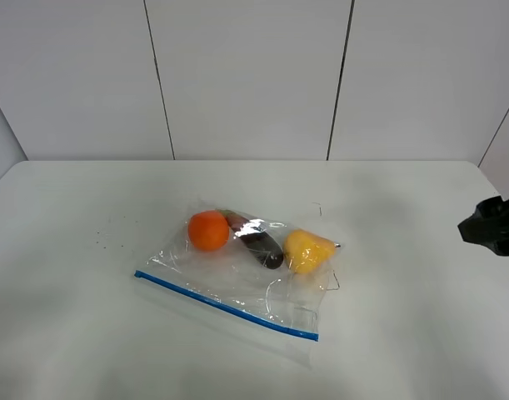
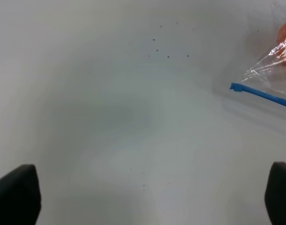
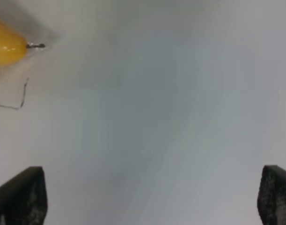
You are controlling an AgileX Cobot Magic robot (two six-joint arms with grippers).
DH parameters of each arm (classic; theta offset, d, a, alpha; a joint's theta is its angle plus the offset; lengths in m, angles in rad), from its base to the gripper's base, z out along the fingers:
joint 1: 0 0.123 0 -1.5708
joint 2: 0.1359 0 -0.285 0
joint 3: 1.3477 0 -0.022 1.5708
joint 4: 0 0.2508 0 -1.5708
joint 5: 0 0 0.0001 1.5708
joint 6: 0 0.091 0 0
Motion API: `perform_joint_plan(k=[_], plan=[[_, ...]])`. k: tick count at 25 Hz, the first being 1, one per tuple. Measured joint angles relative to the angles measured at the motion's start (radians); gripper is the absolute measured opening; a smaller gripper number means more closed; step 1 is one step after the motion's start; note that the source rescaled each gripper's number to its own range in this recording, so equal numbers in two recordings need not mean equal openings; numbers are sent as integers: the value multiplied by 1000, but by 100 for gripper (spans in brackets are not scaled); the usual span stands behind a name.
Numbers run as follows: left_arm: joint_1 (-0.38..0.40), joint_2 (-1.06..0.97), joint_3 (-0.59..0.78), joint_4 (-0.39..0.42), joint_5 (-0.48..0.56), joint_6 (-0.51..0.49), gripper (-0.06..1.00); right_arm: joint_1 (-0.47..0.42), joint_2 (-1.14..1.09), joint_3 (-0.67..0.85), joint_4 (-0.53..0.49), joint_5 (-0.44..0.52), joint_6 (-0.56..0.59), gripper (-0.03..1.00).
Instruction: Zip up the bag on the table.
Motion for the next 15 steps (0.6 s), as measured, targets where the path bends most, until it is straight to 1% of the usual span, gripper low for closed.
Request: perform_joint_plan(k=[6, 12, 15], plan=[[0, 0, 0, 0, 0, 0, 100, 0, -289, 78, 11, 69, 64, 100], [0, 0, 0, 0, 0, 0, 100, 0, -568, 82, 16, 137, 107, 100], [0, 0, 0, 0, 0, 0, 100, 0, -679, 82, 18, 142, 120, 100]])
